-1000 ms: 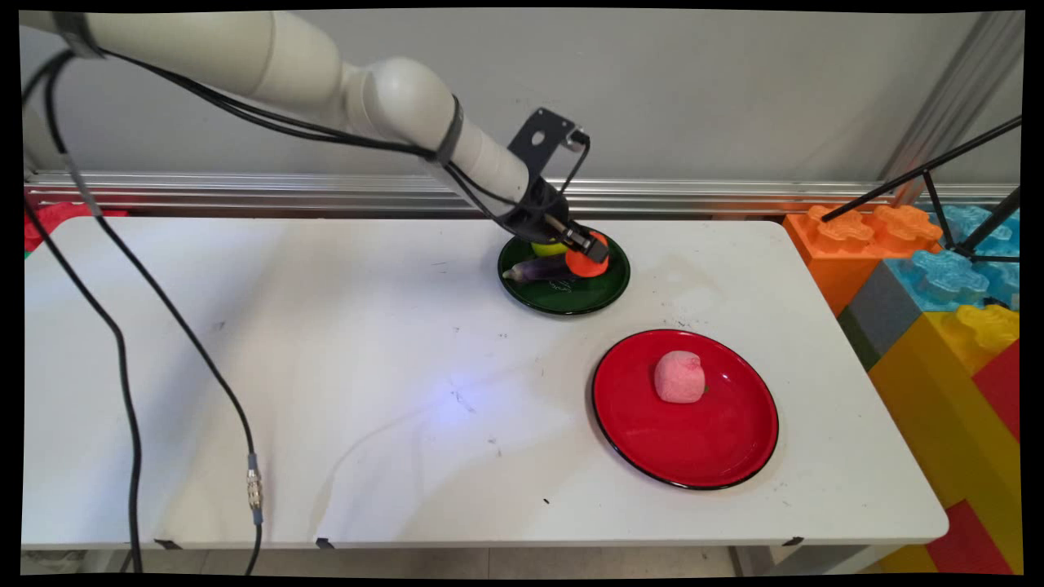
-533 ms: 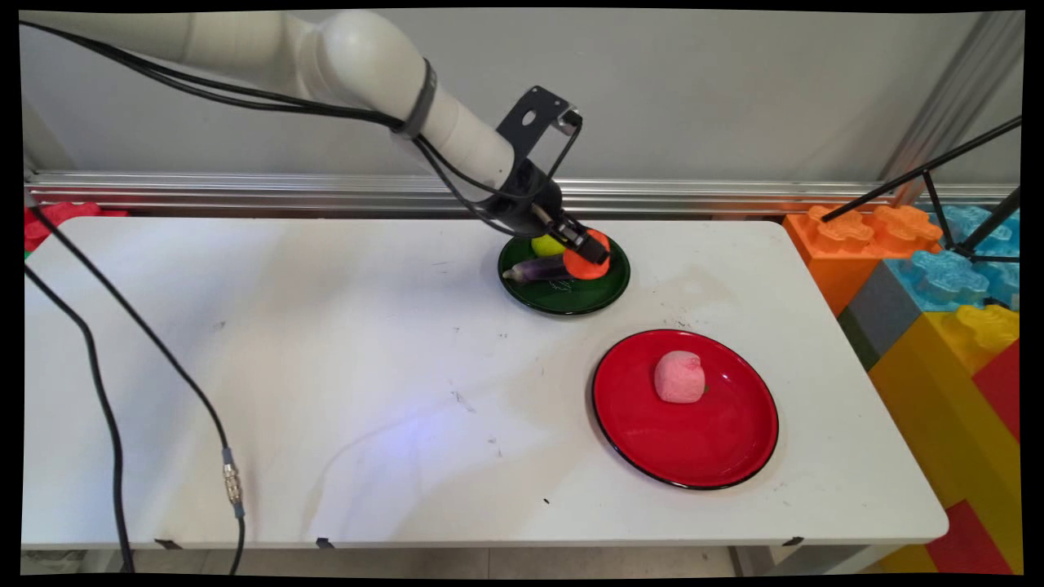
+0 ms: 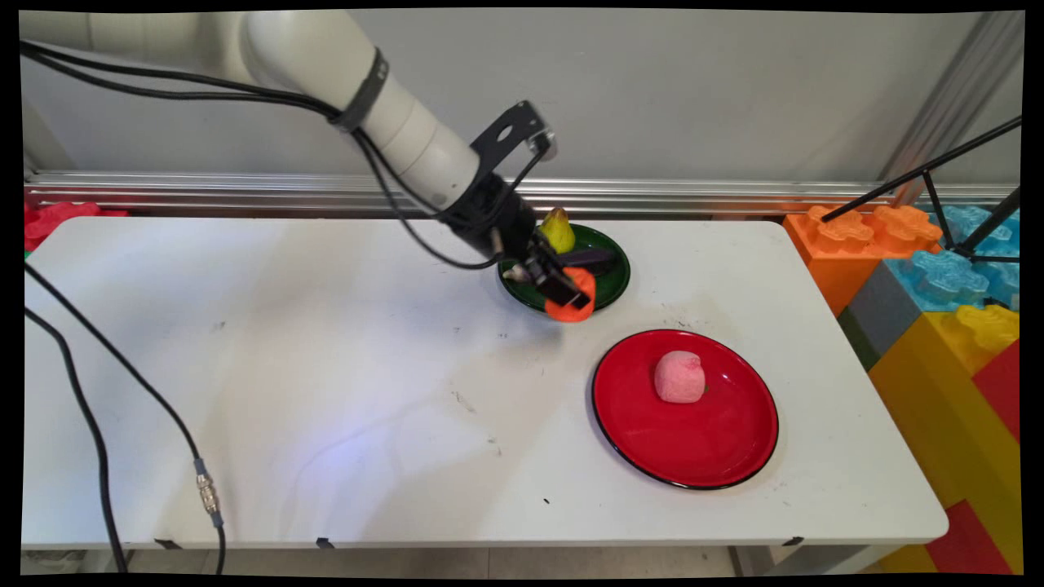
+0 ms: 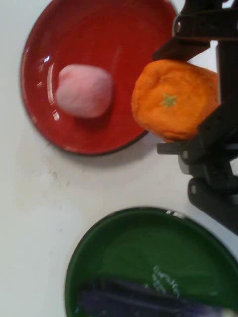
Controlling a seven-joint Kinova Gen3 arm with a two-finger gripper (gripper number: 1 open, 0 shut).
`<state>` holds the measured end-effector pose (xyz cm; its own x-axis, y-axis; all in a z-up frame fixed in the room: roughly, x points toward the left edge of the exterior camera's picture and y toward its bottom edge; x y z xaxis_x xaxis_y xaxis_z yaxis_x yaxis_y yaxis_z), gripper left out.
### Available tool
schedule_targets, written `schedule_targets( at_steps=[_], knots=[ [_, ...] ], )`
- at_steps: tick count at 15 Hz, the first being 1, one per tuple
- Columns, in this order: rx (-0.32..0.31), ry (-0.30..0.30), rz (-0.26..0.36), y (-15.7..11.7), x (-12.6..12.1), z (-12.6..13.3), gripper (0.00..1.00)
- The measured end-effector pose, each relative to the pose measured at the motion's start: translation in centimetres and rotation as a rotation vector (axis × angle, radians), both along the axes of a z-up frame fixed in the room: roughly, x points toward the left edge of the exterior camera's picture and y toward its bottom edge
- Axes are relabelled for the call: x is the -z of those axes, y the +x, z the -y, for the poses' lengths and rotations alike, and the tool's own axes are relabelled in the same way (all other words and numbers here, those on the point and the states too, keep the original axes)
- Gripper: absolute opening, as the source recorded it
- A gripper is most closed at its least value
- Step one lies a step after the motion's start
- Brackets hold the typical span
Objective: Place the picked object on the table
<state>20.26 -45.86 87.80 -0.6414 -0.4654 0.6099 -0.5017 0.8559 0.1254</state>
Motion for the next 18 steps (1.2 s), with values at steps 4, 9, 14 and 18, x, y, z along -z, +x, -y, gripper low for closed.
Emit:
schedule_targets(
  at_steps=[4, 9, 14, 18],
  knots=[
    [0.068, 0.024, 0.022, 1.2, 0.7, -1.2, 0.00],
    [0.138, 0.062, 0.058, 2.8, 2.9, -2.7, 0.00],
    [0.170, 0.067, 0.092, 3.7, 5.7, -3.1, 0.00],
    [0.189, 0.064, 0.107, 4.2, 7.6, -3.3, 0.00]
  ],
)
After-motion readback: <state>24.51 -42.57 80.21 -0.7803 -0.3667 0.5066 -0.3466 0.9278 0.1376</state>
